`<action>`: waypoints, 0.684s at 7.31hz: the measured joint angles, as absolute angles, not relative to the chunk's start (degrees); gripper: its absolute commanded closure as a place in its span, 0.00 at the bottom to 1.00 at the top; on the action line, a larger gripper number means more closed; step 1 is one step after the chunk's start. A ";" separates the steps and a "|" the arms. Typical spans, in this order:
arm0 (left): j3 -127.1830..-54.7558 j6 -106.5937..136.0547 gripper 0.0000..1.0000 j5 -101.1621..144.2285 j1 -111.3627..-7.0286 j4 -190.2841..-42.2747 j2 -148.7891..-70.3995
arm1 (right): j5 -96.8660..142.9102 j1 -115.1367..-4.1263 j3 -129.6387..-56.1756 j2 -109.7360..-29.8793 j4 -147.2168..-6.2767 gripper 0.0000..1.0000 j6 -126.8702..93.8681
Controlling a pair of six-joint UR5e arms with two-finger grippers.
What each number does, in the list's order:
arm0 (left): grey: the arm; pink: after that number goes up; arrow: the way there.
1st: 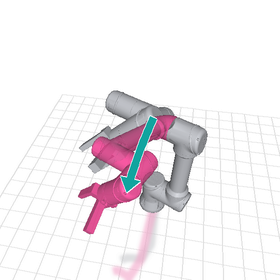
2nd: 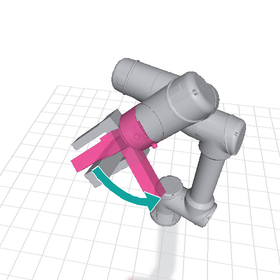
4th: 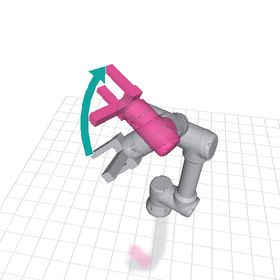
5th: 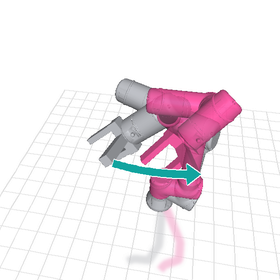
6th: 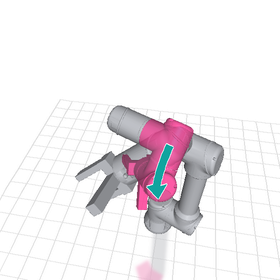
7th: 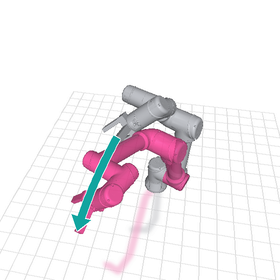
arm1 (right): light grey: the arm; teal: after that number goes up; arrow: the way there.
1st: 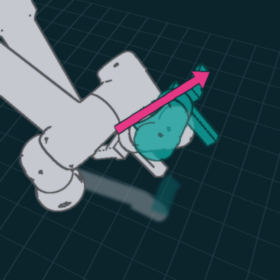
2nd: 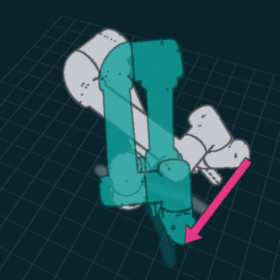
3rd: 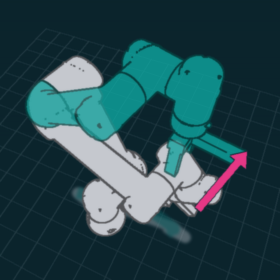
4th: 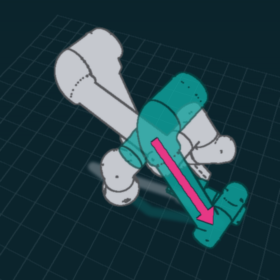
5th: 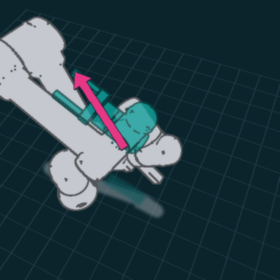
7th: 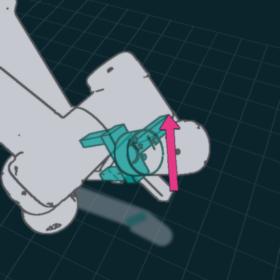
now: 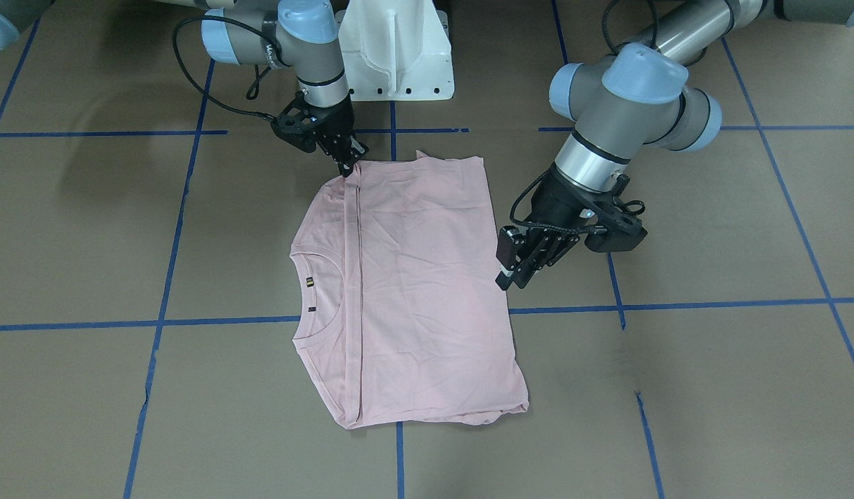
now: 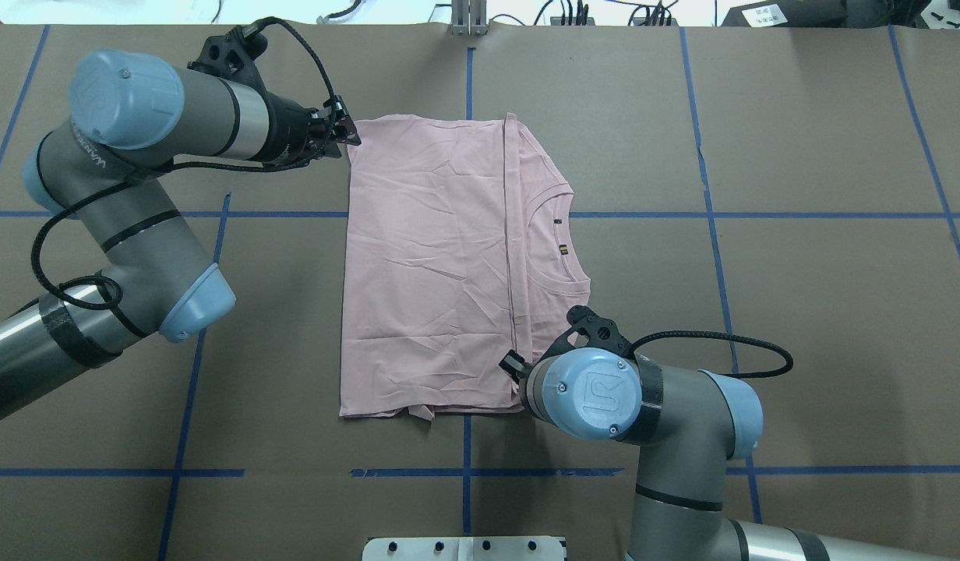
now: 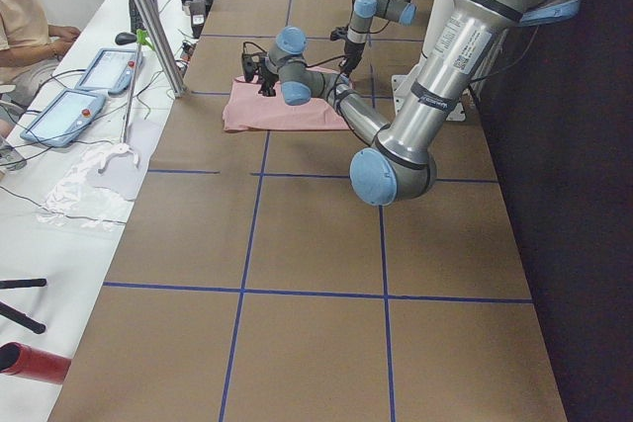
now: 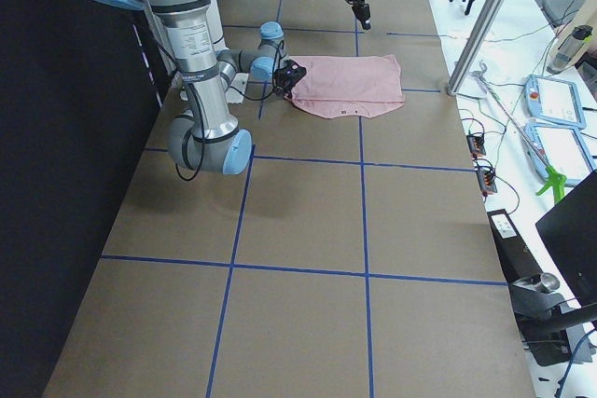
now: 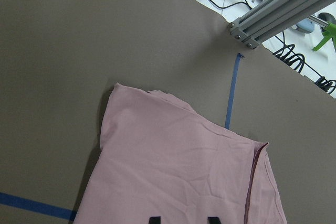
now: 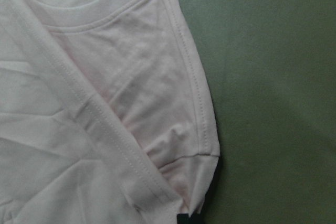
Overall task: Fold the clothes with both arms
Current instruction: 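Bring the left gripper to the near shirt edge beside the right gripper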
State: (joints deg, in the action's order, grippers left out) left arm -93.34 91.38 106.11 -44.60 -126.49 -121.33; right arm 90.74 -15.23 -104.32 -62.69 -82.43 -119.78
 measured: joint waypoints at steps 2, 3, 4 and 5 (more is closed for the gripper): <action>-101.77 95.92 0.56 106.77 -41.10 -121.35 -116.96 | 90.87 -15.47 -106.02 -62.67 -83.99 1.00 -119.77; -106.41 99.18 0.56 104.91 -37.64 -119.65 -113.31 | 90.95 -15.54 -106.58 -62.86 -84.29 1.00 -119.79; -109.50 103.36 0.51 101.03 -32.56 -118.86 -109.94 | 91.01 -15.59 -106.92 -63.01 -84.36 1.00 -119.79; -111.05 107.06 0.51 96.74 -27.33 -118.53 -107.34 | 91.04 -15.62 -107.04 -63.10 -84.37 1.00 -119.79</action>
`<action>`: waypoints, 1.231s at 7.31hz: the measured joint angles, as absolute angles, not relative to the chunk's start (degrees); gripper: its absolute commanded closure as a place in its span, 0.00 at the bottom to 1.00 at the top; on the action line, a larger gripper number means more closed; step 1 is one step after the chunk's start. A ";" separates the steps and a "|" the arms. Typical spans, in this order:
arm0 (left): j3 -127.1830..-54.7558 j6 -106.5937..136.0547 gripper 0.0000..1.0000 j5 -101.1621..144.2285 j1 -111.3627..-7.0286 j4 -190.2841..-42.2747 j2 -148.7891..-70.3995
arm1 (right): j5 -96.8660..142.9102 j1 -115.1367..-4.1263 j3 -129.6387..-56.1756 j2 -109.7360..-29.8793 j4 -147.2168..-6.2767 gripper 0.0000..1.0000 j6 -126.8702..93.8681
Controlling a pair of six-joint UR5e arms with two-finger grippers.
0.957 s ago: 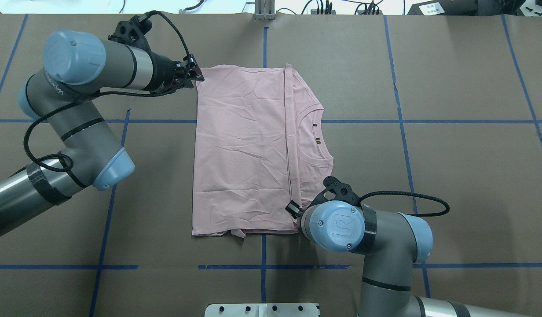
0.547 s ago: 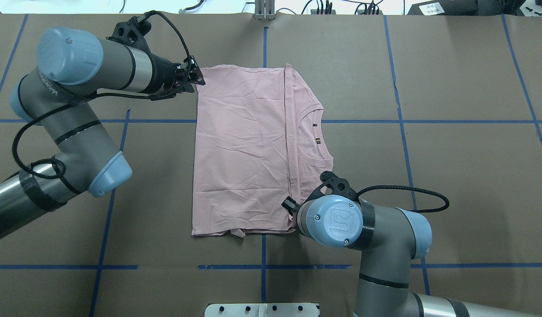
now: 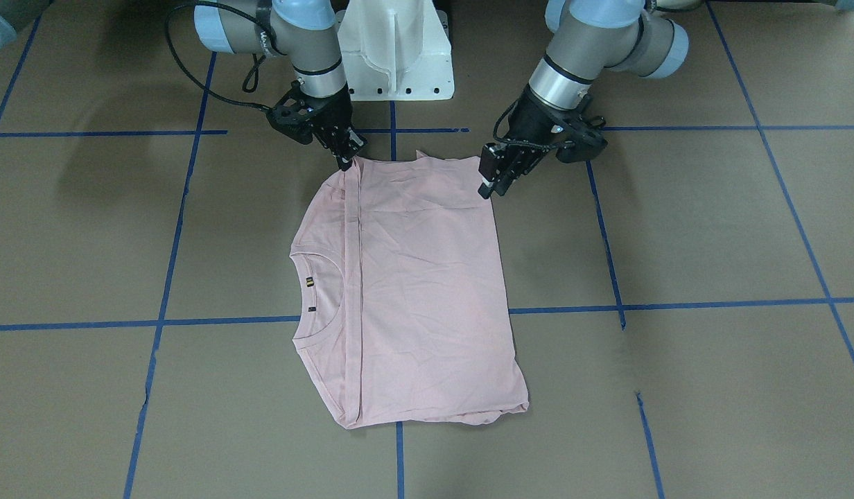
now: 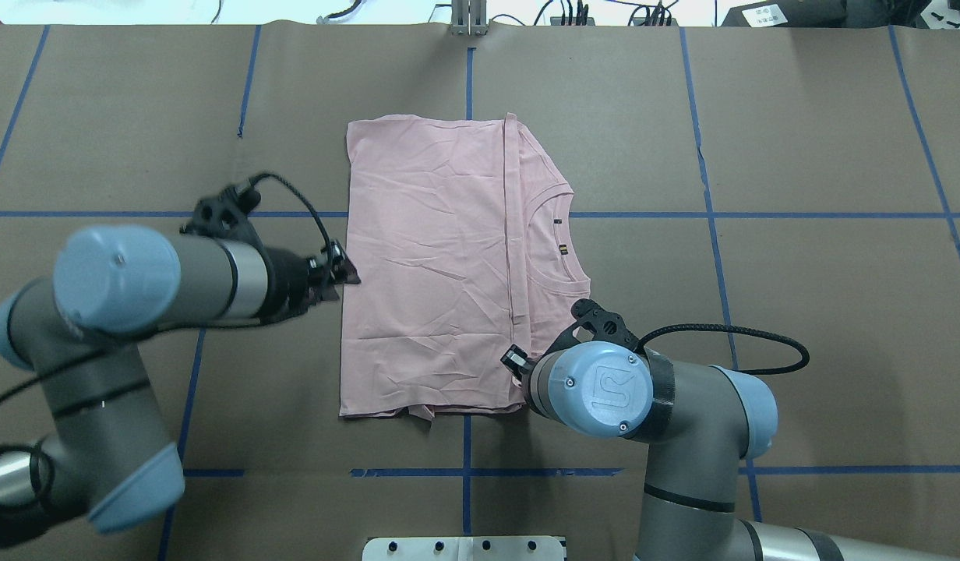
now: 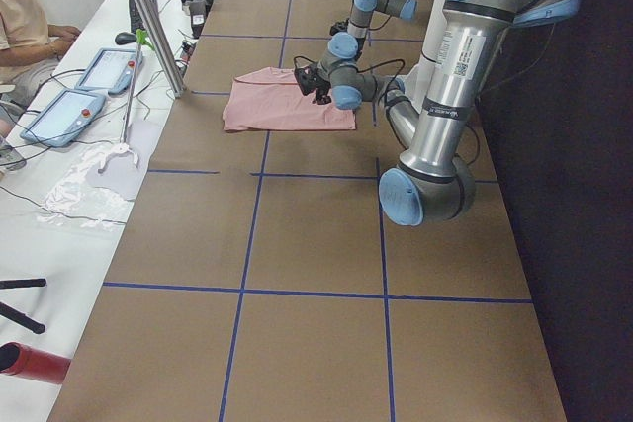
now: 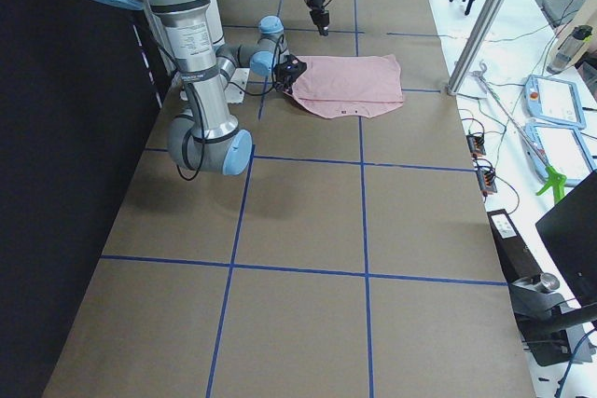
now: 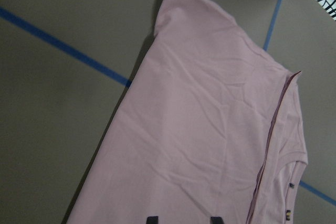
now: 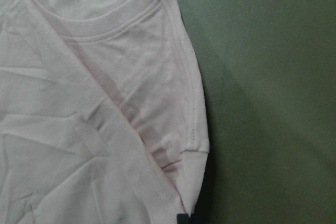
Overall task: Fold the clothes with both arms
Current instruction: 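Bring the left gripper to the near shirt edge beside the right gripper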
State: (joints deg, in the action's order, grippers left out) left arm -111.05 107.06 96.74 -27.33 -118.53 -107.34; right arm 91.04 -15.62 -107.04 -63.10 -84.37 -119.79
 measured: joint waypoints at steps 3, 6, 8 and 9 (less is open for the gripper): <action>-111.54 112.51 0.51 91.30 -17.52 -113.39 -104.83 | 91.05 -15.67 -107.04 -63.21 -84.31 1.00 -119.74; -110.80 113.09 0.51 91.04 -15.40 -108.80 -106.65 | 91.05 -15.83 -107.03 -63.24 -84.29 1.00 -119.71; -109.71 113.08 0.51 90.98 -14.69 -108.05 -106.89 | 91.05 -15.89 -107.05 -63.27 -84.29 1.00 -119.71; -109.35 113.09 0.51 90.99 -14.58 -107.46 -106.91 | 91.07 -15.90 -107.05 -63.27 -84.29 1.00 -119.71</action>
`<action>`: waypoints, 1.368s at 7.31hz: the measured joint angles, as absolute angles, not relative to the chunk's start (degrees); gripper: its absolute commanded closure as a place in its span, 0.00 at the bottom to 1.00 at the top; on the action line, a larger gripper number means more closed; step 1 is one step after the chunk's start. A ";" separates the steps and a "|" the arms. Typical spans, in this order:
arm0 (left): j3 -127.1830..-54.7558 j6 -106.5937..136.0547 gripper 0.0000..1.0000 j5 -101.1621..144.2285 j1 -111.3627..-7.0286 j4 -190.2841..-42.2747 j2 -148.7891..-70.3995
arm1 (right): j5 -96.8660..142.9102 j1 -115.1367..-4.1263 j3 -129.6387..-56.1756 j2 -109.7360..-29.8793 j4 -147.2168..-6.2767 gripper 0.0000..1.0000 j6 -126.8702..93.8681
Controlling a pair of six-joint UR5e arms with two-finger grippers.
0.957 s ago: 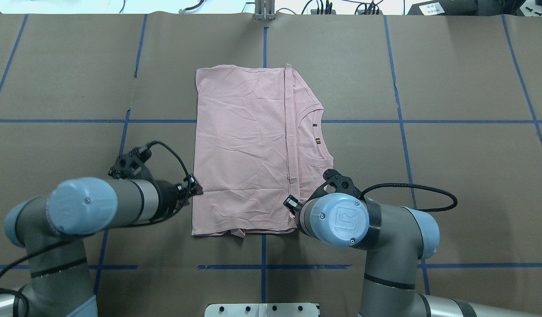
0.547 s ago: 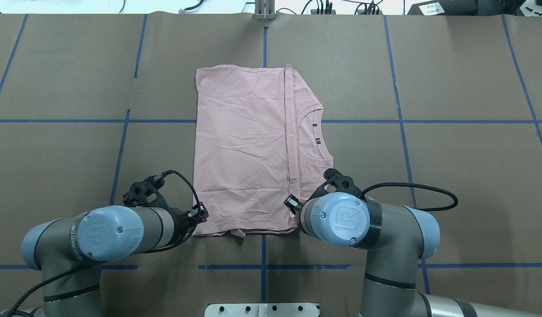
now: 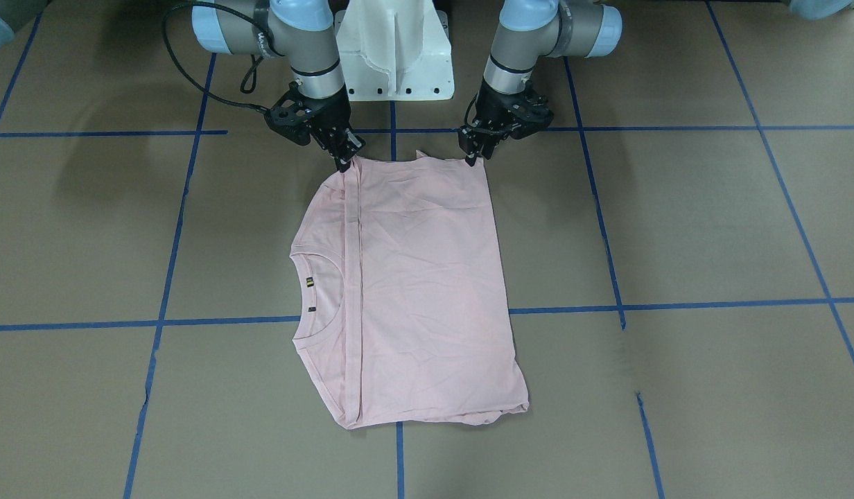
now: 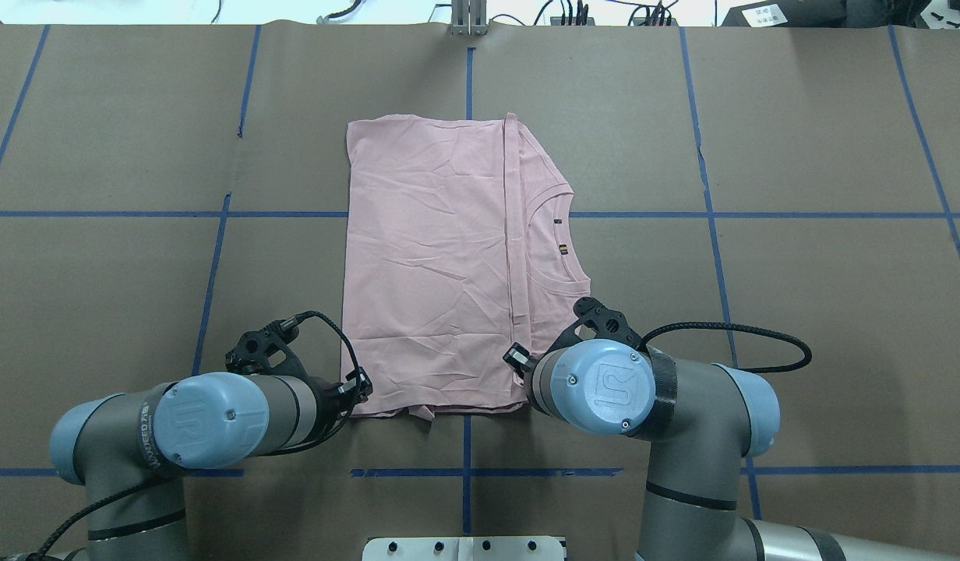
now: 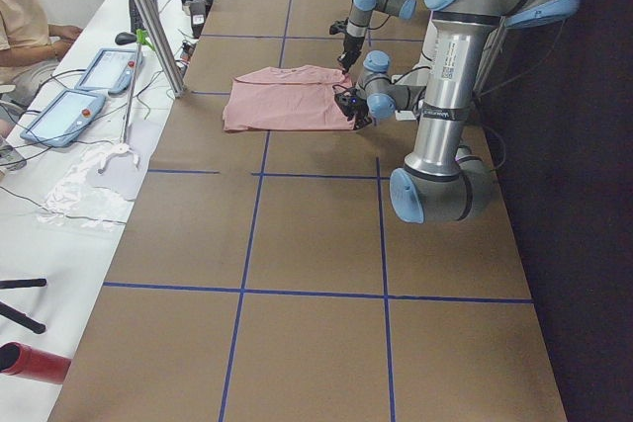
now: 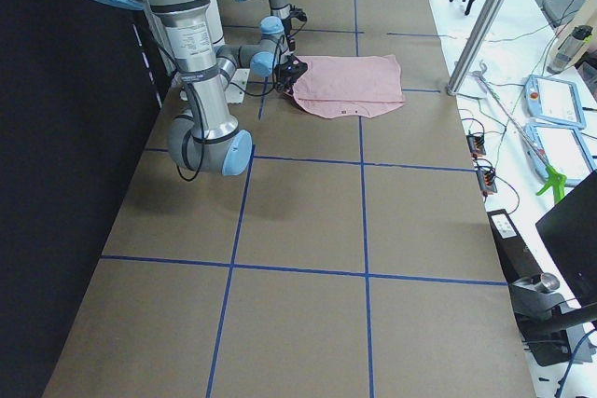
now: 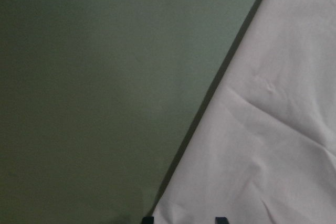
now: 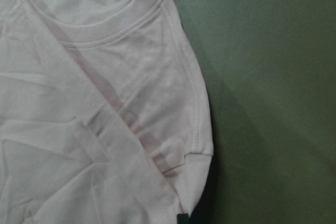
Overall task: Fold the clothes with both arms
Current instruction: 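Bring the left gripper to the near shirt edge beside the right gripper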
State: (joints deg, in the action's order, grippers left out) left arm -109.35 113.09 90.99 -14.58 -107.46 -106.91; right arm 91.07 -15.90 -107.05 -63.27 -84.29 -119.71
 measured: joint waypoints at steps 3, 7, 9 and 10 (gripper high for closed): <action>-109.17 113.11 0.54 91.05 -14.51 -106.74 -106.96 | 91.06 -15.91 -107.12 -63.13 -84.36 1.00 -119.71; -109.10 113.11 0.57 91.14 -14.37 -106.63 -107.09 | 91.07 -16.04 -107.96 -63.35 -84.46 1.00 -119.71; -108.98 113.12 0.62 91.20 -14.01 -106.16 -107.53 | 91.13 -16.01 -107.96 -63.37 -84.46 1.00 -119.71; -108.94 113.12 0.74 91.22 -13.81 -105.98 -107.71 | 91.14 -16.00 -107.95 -63.37 -84.46 1.00 -119.71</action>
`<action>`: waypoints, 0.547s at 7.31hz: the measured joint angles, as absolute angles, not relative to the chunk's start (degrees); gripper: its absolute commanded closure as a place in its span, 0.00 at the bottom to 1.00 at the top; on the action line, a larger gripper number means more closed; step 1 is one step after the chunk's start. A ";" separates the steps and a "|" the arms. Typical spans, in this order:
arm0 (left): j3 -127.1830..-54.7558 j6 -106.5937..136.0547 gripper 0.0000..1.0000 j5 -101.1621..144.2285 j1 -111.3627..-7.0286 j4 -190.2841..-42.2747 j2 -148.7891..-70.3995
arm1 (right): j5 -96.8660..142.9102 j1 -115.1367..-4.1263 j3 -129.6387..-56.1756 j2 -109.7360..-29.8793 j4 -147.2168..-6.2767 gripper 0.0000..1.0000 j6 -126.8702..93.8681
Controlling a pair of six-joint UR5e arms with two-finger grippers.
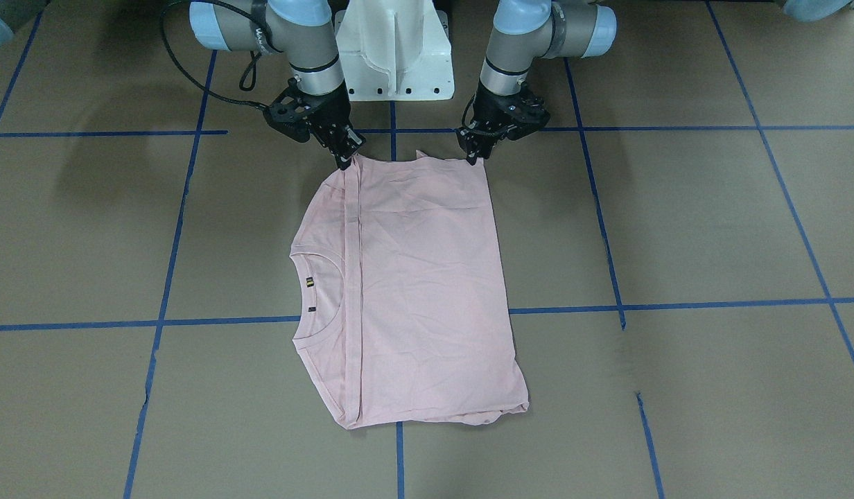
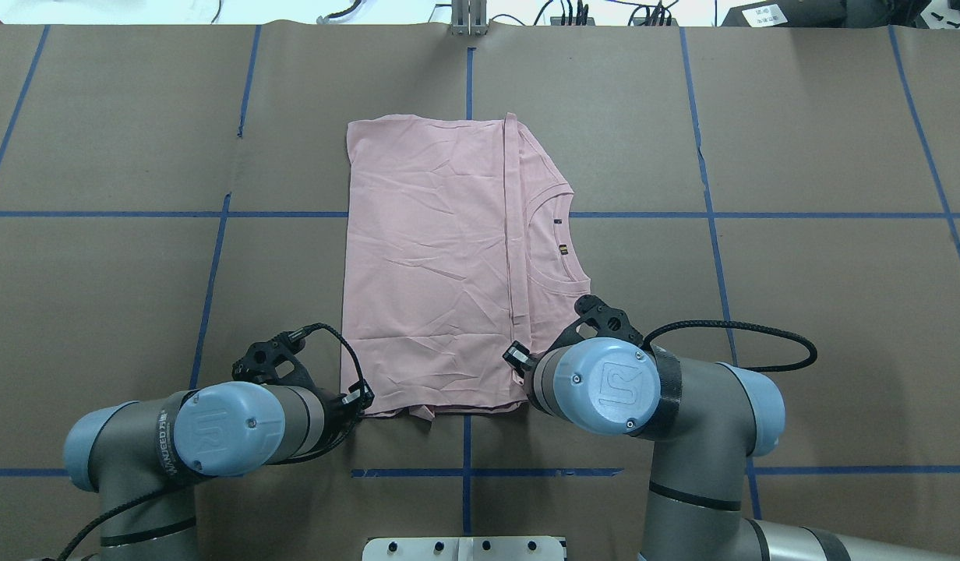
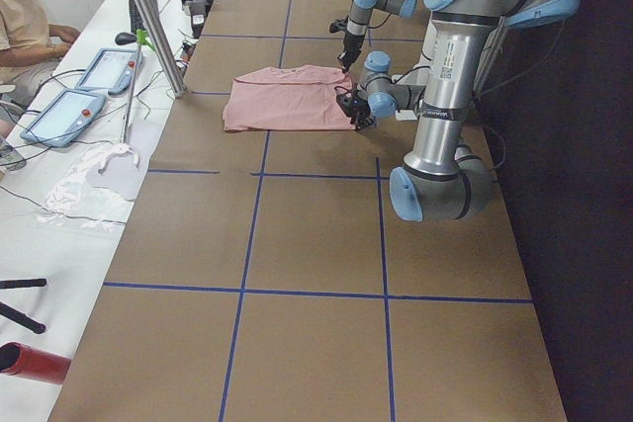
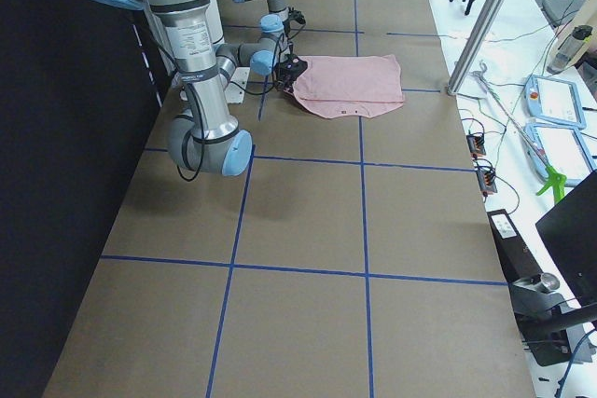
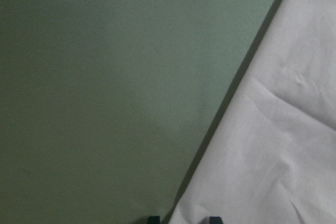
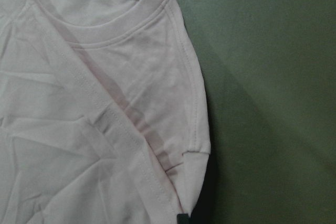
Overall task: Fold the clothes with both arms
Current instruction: 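Bring the left gripper to the near shirt edge beside the right gripper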
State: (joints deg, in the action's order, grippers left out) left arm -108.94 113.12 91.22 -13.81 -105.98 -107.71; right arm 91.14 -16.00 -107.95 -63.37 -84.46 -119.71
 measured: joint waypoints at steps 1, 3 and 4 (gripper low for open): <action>-108.92 113.12 1.00 91.22 -13.75 -105.89 -107.79 | 91.14 -16.00 -107.94 -63.37 -84.46 1.00 -119.71; -108.87 113.12 1.00 91.23 -13.72 -105.81 -107.79 | 91.14 -15.96 -107.87 -63.37 -84.46 1.00 -119.71; -108.95 113.11 1.00 91.23 -13.72 -105.57 -107.77 | 91.14 -15.94 -107.86 -63.37 -84.46 1.00 -119.71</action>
